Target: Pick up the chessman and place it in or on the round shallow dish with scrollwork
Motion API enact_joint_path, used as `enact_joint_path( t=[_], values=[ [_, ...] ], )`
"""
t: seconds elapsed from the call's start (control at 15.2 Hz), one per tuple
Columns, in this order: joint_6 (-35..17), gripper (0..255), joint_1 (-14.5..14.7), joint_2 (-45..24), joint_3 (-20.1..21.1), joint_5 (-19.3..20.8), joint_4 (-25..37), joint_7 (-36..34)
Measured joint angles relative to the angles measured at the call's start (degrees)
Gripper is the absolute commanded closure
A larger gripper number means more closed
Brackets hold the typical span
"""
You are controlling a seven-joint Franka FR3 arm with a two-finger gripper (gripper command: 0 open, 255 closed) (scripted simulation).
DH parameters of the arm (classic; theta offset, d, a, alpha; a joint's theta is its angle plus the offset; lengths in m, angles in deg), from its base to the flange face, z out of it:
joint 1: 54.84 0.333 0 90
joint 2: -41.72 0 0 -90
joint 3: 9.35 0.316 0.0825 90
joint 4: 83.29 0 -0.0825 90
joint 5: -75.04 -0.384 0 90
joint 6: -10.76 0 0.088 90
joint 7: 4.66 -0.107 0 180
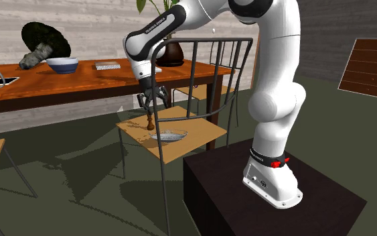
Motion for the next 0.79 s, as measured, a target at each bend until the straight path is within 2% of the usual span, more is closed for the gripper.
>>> enact_joint_path(
  t=[0.13, 0.26, 0.46, 0.73, 0.79],
  values=[
    [0.1, 0, 0.1, -0.3, 0.0, 0.2, 0.3, -0.2],
    [-4.0, 0, -0.1, 0.7, 0.0, 0.2, -1.7, 0.4],
    [-7.1, 0, 0.0, 1.3, -0.1, -0.1, -3.2, 0.0],
    [-4.7, 0, 0.5, 0.7, -0.3, 0.4, -2.0, -0.1],
    [-6.7, 255, 0.5, 1.3, -0.4, 0.4, -3.1, -0.4]
  ],
)
